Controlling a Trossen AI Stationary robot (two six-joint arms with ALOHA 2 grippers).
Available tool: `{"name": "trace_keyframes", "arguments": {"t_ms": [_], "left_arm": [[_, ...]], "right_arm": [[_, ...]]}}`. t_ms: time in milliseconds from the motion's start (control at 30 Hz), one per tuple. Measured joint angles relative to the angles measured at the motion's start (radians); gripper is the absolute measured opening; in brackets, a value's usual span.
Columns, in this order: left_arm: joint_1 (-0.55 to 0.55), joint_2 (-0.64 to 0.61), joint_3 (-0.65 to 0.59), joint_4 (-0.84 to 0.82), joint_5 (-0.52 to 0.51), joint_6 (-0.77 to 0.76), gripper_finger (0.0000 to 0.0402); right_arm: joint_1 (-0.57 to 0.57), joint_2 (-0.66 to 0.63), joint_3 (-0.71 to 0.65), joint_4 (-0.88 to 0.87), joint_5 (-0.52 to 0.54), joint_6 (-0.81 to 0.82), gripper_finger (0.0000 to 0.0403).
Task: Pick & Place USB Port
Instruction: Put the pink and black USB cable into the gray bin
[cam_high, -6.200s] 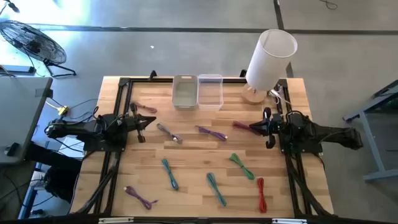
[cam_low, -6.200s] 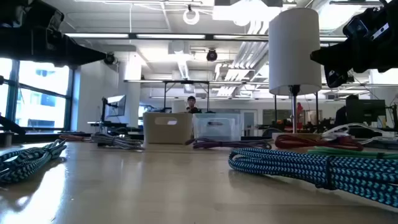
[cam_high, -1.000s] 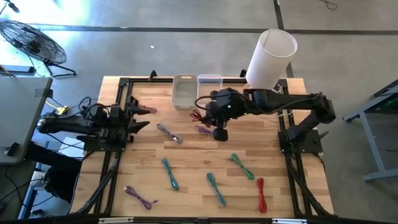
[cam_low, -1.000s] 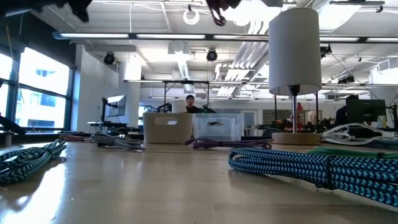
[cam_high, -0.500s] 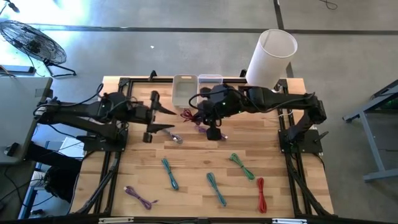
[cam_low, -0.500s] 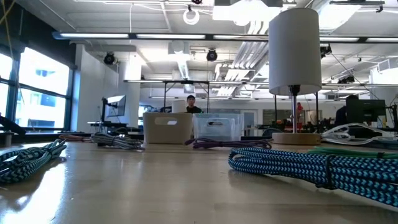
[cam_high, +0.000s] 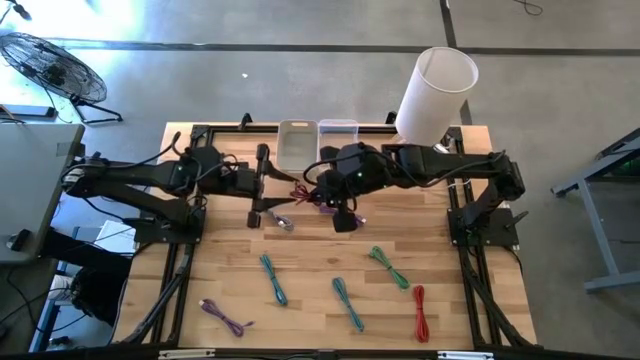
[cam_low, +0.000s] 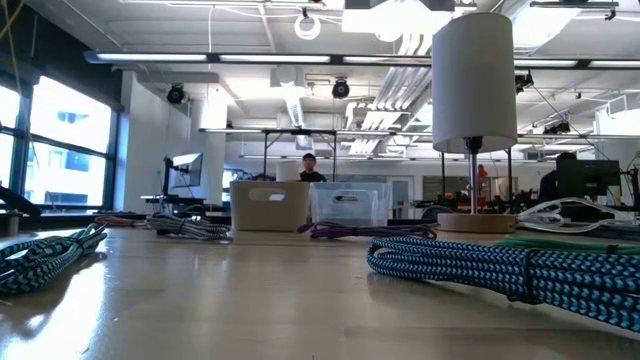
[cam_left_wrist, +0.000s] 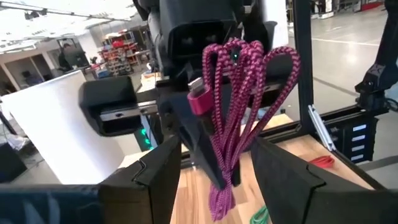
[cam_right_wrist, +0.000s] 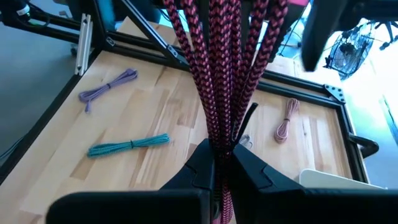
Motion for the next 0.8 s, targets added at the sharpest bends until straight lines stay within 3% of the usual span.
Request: {"name": "trace_keyframes", "arguments": {"t_ms": [633,733,800], "left_arm": [[0.032,0.074,0.001,0.12,0.013,-0.053,0.019],[0.054,0.075,0.001,0.119,0.027,-0.065,0.0154],[0.067,0.075,0.001,0.118,0.052,-0.056,0.0098]], "right_arm": [[-0.021,0.0,0.0,0.008,0.029,-0.034,0.0015],[-0.021,0.0,0.0,0.008,0.032,-0.034,0.0015],[-0.021,0.0,0.0,0.007,0.032,-0.033,0.0015]]}}
